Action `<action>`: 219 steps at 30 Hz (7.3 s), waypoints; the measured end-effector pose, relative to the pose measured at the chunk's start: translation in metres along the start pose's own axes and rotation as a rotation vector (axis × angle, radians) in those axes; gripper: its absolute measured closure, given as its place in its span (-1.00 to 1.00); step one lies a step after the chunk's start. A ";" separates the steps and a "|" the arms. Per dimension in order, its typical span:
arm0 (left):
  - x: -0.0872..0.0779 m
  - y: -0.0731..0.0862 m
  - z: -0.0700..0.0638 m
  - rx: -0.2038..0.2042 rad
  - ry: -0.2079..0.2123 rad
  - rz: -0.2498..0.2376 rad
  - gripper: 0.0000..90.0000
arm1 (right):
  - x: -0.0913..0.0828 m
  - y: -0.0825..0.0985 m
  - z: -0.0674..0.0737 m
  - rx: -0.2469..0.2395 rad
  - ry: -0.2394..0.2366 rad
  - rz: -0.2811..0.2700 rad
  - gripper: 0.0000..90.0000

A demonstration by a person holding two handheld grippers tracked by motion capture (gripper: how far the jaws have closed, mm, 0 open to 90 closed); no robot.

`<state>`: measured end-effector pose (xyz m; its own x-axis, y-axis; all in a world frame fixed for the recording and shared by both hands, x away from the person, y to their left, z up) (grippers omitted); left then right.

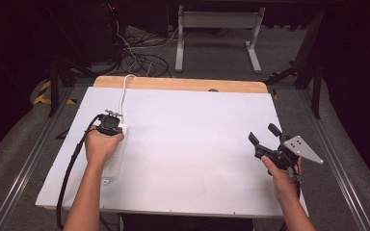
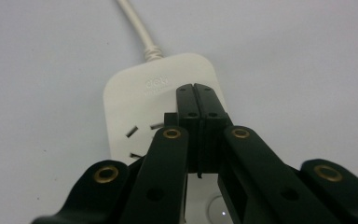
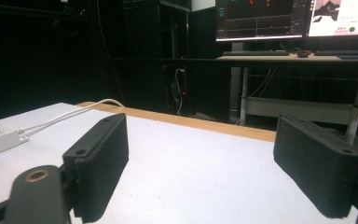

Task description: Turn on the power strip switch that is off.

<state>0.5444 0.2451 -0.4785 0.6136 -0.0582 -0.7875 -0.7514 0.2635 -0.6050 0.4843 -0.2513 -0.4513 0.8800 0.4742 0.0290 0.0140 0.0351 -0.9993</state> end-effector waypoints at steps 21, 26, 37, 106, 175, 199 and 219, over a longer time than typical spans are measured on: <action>0.001 0.001 -0.005 0.017 -0.035 -0.013 1.00 | 0.000 -0.001 0.001 0.003 -0.005 0.000 -0.59; 0.001 0.002 -0.004 0.017 -0.030 -0.029 1.00 | 0.000 -0.001 0.002 0.003 -0.004 0.001 -0.59; -0.016 0.006 0.015 -0.043 0.104 -0.297 1.00 | 0.000 0.003 -0.005 0.023 0.022 0.015 -0.59; -0.091 0.068 0.036 -0.083 -0.171 -0.855 -0.91 | -0.008 0.001 -0.001 0.007 0.008 0.000 -0.57; -0.087 0.067 0.037 -0.089 -0.135 -0.850 -0.83 | -0.012 0.001 -0.001 0.007 0.022 0.004 -0.56; -0.086 0.067 0.037 -0.092 -0.130 -0.849 -0.82 | -0.013 0.001 -0.002 0.008 0.022 0.003 -0.56; -0.088 0.069 0.040 -0.103 -0.129 -0.853 -0.82 | -0.014 -0.001 0.002 0.005 0.021 0.001 -0.56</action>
<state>0.4480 0.3069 -0.4465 0.9954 -0.0853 -0.0447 -0.0369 0.0906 -0.9952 0.4710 -0.2567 -0.4508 0.8897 0.4558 0.0277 0.0108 0.0397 -0.9992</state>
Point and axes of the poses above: each handheld gripper's, and its own axes: x roughly forward along the jaws, y roughly out of its underside, z roughly to its left, the point moved 4 cm from there along x, roughly forward along the jaws, and after that the axes turned 2 degrees about -z, right-handed, at the moved point
